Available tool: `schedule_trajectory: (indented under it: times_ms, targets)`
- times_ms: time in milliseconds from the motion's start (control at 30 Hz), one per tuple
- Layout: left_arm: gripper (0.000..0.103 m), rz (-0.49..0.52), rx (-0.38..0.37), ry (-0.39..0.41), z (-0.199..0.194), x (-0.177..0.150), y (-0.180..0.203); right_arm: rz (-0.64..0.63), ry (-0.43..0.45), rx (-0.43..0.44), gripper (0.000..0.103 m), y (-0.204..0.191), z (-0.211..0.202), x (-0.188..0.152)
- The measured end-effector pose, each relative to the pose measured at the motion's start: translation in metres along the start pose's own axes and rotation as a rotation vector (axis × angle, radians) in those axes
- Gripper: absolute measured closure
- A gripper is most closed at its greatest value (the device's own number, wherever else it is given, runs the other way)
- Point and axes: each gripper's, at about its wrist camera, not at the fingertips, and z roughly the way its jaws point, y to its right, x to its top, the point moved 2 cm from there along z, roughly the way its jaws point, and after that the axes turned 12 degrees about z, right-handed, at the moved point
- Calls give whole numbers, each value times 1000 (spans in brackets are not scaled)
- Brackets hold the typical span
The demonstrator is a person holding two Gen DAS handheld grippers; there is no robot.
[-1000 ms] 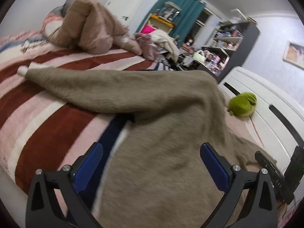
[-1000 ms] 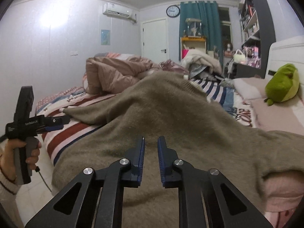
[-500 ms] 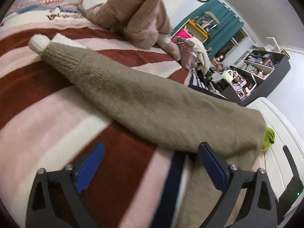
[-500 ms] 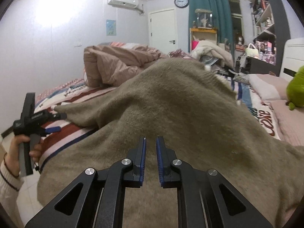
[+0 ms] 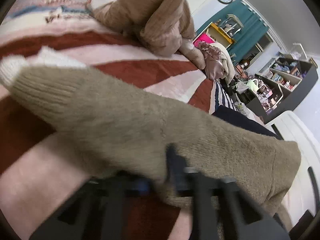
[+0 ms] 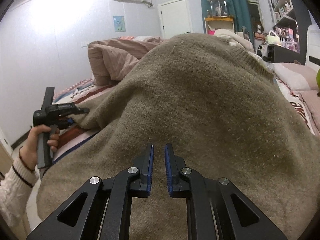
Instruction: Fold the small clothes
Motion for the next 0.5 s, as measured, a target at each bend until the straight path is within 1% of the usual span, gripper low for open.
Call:
schedule_trajectory:
  times_ms: [133, 267, 333, 400, 433, 467, 500]
  targets:
    - [98, 105, 67, 125, -36, 9, 23, 17, 20, -1, 97, 4, -8, 3]
    - [98, 255, 96, 238, -76, 19, 67, 33, 42, 2, 97, 7, -24, 6]
    - [98, 339, 84, 303, -95, 18, 94, 45, 55, 3, 97, 9, -35, 6]
    - [98, 457, 52, 361, -115, 11, 130, 50, 68, -1, 97, 11, -47, 7]
    - [98, 502, 33, 375, -122, 7, 144, 50, 78, -6, 97, 12, -54, 8]
    - [98, 564, 2, 386, -130, -1, 164, 50, 85, -7, 97, 14, -62, 6]
    - [98, 630, -41, 381, -134, -11, 185, 49, 93, -10, 97, 15, -70, 6]
